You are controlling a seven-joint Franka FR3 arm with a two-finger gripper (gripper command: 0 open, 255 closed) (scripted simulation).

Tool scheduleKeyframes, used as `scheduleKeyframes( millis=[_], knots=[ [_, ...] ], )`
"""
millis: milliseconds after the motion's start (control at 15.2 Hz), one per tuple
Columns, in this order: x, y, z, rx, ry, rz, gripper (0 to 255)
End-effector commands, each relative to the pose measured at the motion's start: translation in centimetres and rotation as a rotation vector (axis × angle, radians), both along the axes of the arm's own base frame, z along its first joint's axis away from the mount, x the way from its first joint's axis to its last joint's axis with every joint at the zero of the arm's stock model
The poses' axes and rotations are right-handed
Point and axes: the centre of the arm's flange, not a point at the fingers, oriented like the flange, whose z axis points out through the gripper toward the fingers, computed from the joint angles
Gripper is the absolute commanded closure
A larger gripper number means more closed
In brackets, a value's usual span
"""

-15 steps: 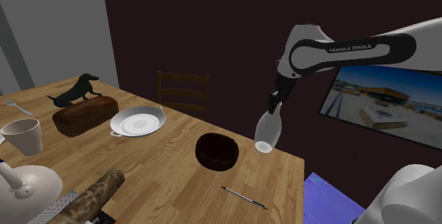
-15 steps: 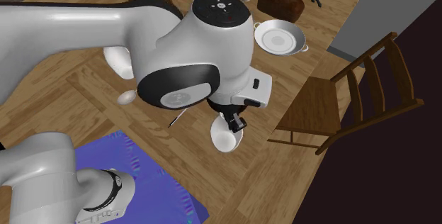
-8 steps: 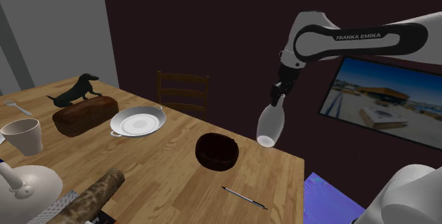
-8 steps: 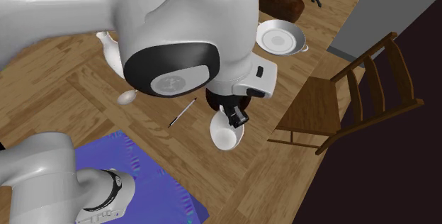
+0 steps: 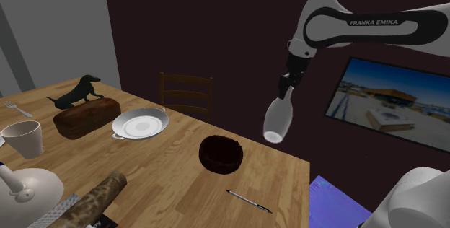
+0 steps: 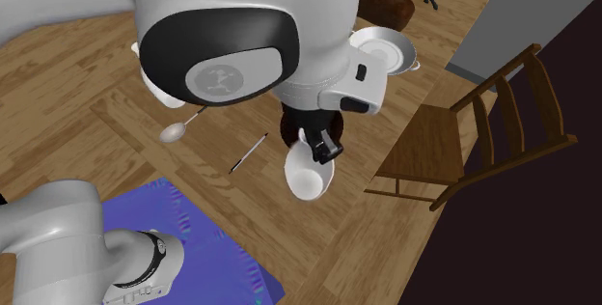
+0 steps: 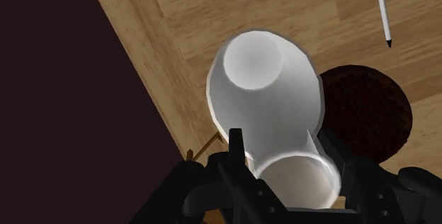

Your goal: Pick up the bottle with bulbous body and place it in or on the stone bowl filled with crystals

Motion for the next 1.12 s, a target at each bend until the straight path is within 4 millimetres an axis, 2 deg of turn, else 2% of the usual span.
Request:
scheduleKeyframes(
  millis=[0,198,1056],
  knots=[
    [0.0,0.0,1.1,0.0,0.0,0.0,255],
    [0.0,0.0,2.3,0.0,0.0,0.0,255],
    [8.0,13.6,9.1,0.0,0.0,0.0,255]
  ],
)
